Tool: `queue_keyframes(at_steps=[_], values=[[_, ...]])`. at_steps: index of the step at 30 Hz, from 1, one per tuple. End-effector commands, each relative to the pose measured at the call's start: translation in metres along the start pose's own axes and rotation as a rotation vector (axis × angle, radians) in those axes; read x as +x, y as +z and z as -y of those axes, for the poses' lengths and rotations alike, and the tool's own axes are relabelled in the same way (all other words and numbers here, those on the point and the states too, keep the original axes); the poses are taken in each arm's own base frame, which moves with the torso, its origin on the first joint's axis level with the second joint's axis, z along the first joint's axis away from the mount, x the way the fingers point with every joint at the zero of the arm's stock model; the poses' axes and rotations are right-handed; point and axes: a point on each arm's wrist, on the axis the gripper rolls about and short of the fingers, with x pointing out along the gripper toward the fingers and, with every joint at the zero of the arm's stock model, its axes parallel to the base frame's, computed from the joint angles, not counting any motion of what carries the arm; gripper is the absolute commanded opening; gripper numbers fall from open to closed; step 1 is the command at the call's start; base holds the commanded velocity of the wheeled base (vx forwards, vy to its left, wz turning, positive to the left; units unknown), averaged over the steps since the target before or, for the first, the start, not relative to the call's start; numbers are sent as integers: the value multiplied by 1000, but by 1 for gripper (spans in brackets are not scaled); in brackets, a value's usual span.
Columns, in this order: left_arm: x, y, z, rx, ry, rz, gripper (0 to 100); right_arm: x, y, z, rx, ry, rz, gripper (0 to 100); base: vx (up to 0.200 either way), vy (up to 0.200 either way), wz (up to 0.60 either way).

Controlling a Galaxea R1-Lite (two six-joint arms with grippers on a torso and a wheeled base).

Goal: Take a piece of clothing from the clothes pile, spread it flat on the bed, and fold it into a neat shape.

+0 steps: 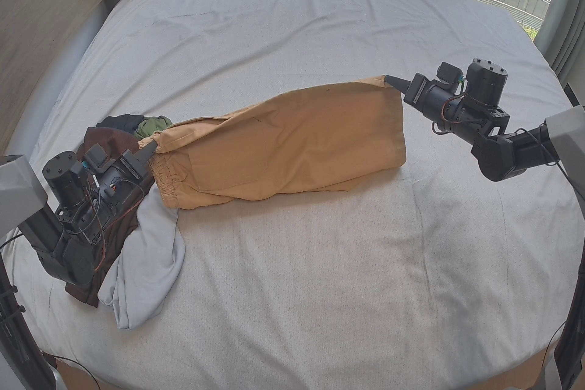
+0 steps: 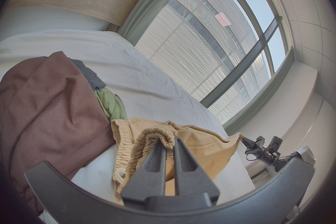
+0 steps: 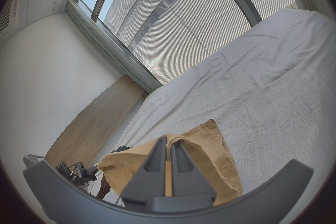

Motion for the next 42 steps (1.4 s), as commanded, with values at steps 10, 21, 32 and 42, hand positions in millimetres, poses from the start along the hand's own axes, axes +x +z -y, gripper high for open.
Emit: queue_keyframes(at_steps=[10, 21, 32, 42], values=[[7, -5, -8, -8, 14, -4, 0, 30, -15, 21, -4, 9, 9, 0, 0, 0, 0], [13, -2, -16, -23, 27, 19, 0, 40, -15, 29, -14, 17, 34, 0, 0, 0, 0], [15, -3, -19, -22, 30, 23, 0, 42, -14, 28, -17, 22, 40, 0, 0, 0, 0], [15, -3, -19, -23, 33, 22, 100, 43, -13, 28, -21, 26, 50, 0, 0, 0, 0]])
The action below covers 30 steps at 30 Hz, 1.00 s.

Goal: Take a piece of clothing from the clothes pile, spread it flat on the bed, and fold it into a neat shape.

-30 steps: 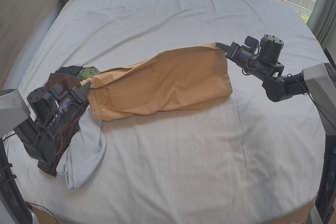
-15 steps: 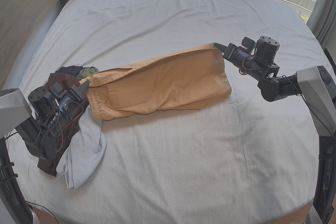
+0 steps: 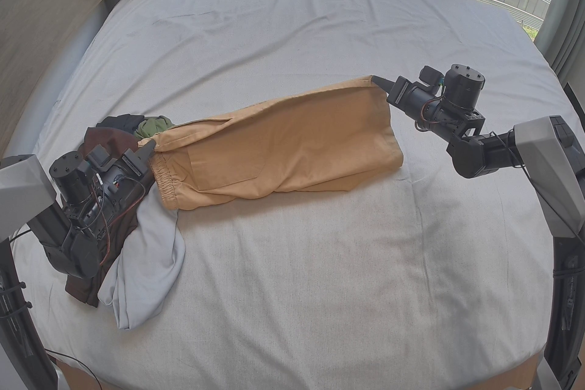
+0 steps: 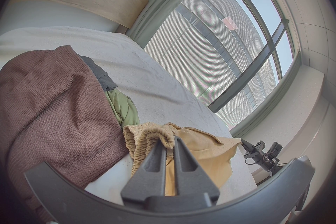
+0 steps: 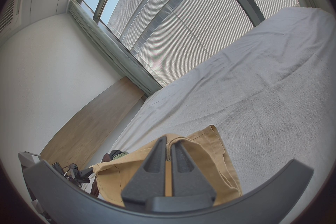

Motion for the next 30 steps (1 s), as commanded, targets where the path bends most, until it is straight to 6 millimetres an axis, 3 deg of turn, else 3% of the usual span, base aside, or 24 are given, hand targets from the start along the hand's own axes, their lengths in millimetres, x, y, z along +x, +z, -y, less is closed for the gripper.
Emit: queue_keyframes(at_steps=[1, 5, 6, 15, 20, 25, 30], values=[[0, -1, 0, -1, 0, -4, 100, 1, 2, -1, -3, 5, 6, 0, 0, 0, 0], [2, 0, 0, 1, -5, 3, 100, 5, -3, 4, -9, 4, 12, 0, 0, 0, 0], [4, 1, 1, 4, -8, 12, 100, 7, -5, 5, -13, 4, 18, 100, 0, 0, 0], [10, 16, 5, 6, 17, 107, 100, 11, 6, -13, -26, -11, 100, 100, 0, 0, 0], [3, 19, 14, 3, 0, 105, 100, -8, 12, -34, -9, -14, 61, 100, 0, 0, 0], [-14, 17, 29, -25, -55, 38, 100, -34, -2, -56, 19, -11, -23, 100, 0, 0, 0], [-29, 9, 39, -30, -110, -55, 100, -53, -20, -63, 39, -17, -73, 100, 0, 0, 0]])
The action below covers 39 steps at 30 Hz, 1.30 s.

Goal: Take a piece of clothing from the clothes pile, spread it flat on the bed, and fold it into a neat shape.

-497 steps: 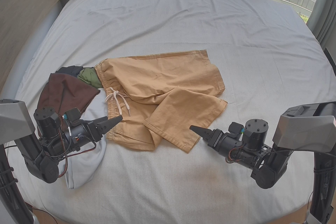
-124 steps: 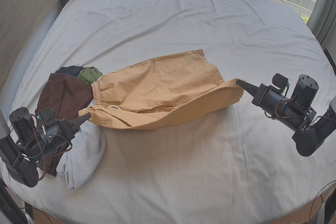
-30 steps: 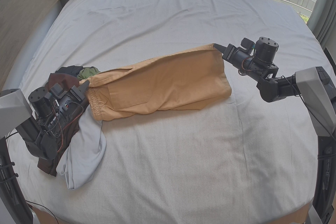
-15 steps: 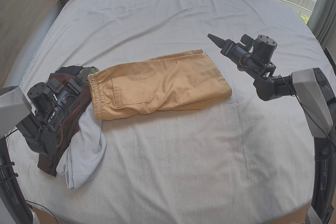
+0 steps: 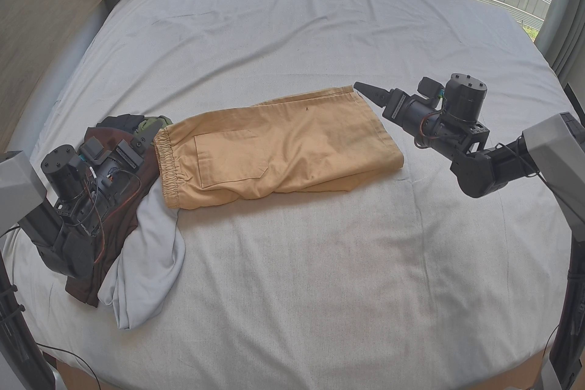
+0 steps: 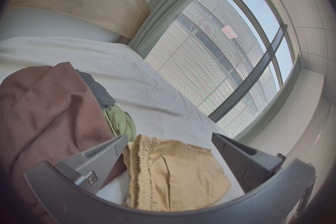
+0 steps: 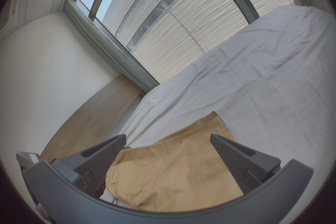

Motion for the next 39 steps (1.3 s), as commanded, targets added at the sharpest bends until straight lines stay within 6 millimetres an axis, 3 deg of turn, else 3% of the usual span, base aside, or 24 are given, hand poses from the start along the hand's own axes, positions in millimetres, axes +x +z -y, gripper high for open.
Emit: queue_keyframes(at_steps=[1, 4, 17, 31, 39], values=[[-20, -3, 20, -11, -67, -76, 100, -29, -1, -28, 8, 29, -27, 100, 0, 0, 0], [-28, -10, 24, -15, -82, -125, 100, -39, -25, -23, 32, -5, -104, 100, 0, 0, 0], [-37, -25, 27, 46, -101, -199, 100, -55, -59, -12, 66, -61, -214, 100, 0, 0, 0], [-41, -32, 27, 109, -114, -234, 100, -36, -117, 18, 92, -134, -316, 100, 0, 0, 0], [-41, -31, 27, 110, -115, -233, 100, -24, -127, 27, 89, -152, -308, 100, 0, 0, 0]])
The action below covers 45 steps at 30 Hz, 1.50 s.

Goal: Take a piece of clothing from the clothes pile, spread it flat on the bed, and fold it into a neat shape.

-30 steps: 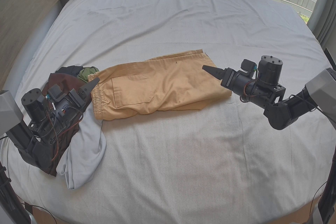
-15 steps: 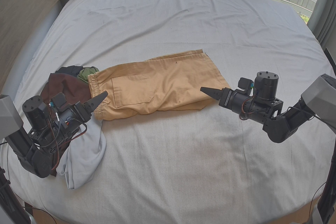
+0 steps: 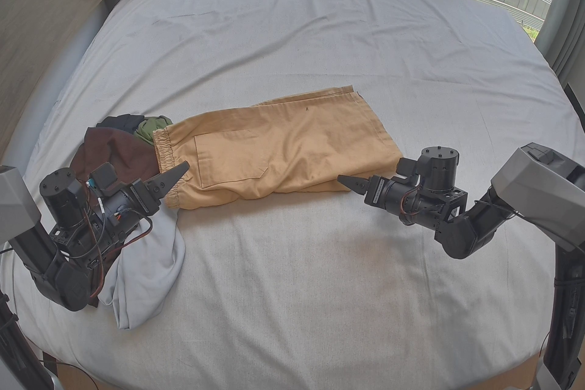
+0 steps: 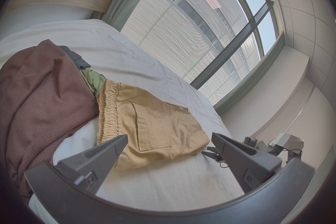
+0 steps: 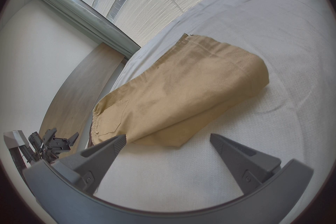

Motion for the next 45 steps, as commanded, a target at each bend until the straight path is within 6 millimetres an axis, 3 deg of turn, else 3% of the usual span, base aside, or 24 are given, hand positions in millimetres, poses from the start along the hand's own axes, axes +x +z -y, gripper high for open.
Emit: queue_keyframes(at_steps=[1, 12, 18, 35, 36, 45], values=[[0, 0, 0, 0, 0, 2, 100, 11, -8, 8, 4, -9, -10, 100, 0, 0, 0], [0, 1, -1, -1, 2, 5, 100, 49, 0, 6, 13, -3, 91, 100, 0, 0, 0], [0, 1, -2, -2, 5, 3, 100, 59, 6, 2, 23, 12, 135, 100, 0, 0, 0], [0, 4, -3, 1, 7, 16, 100, 81, -6, -5, 28, 11, 162, 100, 0, 0, 0], [0, 4, -3, 1, 7, 16, 100, 82, -8, -4, 29, 8, 163, 0, 0, 0, 0], [0, 4, -3, 1, 7, 16, 100, 82, -13, -10, 26, 26, 169, 0, 0, 0, 0]])
